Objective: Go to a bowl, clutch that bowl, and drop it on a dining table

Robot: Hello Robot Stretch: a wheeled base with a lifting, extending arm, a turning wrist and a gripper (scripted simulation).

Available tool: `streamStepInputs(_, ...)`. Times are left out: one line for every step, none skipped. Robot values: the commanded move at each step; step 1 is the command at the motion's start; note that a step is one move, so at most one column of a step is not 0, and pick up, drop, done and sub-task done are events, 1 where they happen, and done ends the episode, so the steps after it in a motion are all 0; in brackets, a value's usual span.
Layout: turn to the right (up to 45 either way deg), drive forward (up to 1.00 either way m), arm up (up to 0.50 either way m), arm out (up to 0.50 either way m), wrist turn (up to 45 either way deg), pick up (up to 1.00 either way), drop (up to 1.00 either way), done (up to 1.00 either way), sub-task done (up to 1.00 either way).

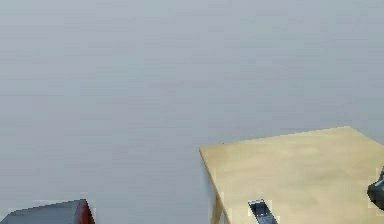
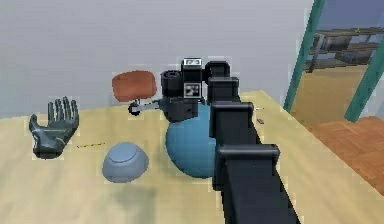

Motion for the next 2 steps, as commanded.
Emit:
streamStepInputs(0.0,0.0,0.0,-0.1,0.0,0.0,0.0,0.0,0.0)
streamStepInputs(0.0,0.0,0.0,0.0,0.0,0.0,0.0,1.0,0.0)
